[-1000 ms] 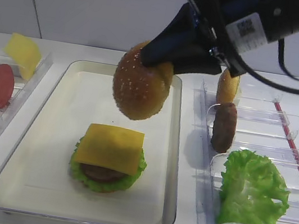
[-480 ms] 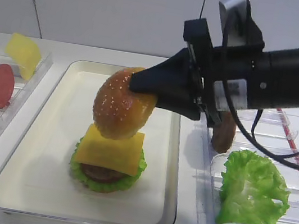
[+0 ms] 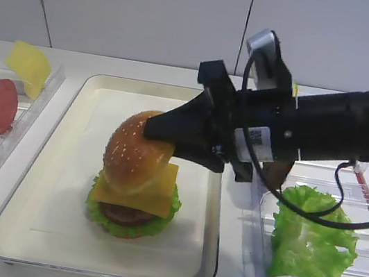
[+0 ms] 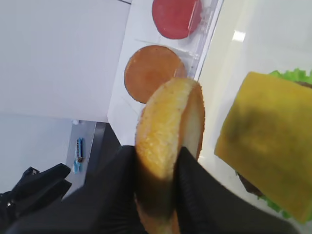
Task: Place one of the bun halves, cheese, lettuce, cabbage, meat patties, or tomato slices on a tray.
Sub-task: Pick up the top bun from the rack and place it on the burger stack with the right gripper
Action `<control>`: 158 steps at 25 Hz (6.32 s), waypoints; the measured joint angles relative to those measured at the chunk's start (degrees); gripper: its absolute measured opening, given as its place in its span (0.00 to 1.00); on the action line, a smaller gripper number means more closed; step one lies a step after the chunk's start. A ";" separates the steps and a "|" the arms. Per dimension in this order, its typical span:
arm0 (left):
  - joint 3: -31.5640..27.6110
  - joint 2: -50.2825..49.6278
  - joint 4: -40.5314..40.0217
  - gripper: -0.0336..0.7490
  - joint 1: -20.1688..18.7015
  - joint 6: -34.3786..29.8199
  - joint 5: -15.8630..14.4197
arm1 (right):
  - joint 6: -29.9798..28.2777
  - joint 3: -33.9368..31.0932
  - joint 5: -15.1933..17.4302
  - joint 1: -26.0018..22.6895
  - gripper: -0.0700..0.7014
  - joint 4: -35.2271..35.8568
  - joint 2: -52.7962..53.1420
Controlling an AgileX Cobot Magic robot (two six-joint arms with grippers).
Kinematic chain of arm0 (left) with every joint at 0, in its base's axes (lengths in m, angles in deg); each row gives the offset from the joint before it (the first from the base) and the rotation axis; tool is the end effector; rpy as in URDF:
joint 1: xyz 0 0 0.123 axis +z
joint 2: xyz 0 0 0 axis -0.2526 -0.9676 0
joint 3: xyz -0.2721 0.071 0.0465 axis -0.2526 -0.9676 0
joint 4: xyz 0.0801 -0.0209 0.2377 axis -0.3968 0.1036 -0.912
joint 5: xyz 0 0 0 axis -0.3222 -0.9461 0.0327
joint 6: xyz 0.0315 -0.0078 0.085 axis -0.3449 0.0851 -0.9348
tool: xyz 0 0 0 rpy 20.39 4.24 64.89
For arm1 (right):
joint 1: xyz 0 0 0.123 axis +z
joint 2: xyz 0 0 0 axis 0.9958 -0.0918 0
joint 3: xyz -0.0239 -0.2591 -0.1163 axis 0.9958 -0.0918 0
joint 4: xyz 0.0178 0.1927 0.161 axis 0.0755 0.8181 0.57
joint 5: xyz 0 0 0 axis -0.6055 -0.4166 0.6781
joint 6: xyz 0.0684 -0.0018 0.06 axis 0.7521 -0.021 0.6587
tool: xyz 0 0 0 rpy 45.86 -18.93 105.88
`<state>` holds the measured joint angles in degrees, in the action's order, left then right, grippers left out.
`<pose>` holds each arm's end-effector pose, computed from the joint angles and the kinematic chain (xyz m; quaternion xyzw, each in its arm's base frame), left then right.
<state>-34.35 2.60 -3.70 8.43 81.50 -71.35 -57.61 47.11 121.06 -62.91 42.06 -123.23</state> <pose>-0.0122 0.0000 0.2644 0.0622 0.8803 -0.0257 0.4696 0.2445 0.1781 0.2288 -0.0651 0.8007 0.5775 0.1453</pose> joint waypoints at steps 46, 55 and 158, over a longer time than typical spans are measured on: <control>0.00 0.00 0.00 0.36 0.00 0.00 0.13 | -2.35 1.48 -3.15 1.29 0.40 1.66 -8.26; 0.00 0.00 0.00 0.36 0.00 0.00 0.13 | -1.81 1.58 -3.48 1.29 0.41 0.94 -8.26; 0.00 0.00 -0.10 0.36 0.00 0.00 0.13 | 12.19 6.66 -11.18 3.72 0.76 -12.95 -8.39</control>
<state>-34.35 2.60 -3.79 8.43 81.50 -71.22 -45.41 53.78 109.89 -59.19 29.12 -131.62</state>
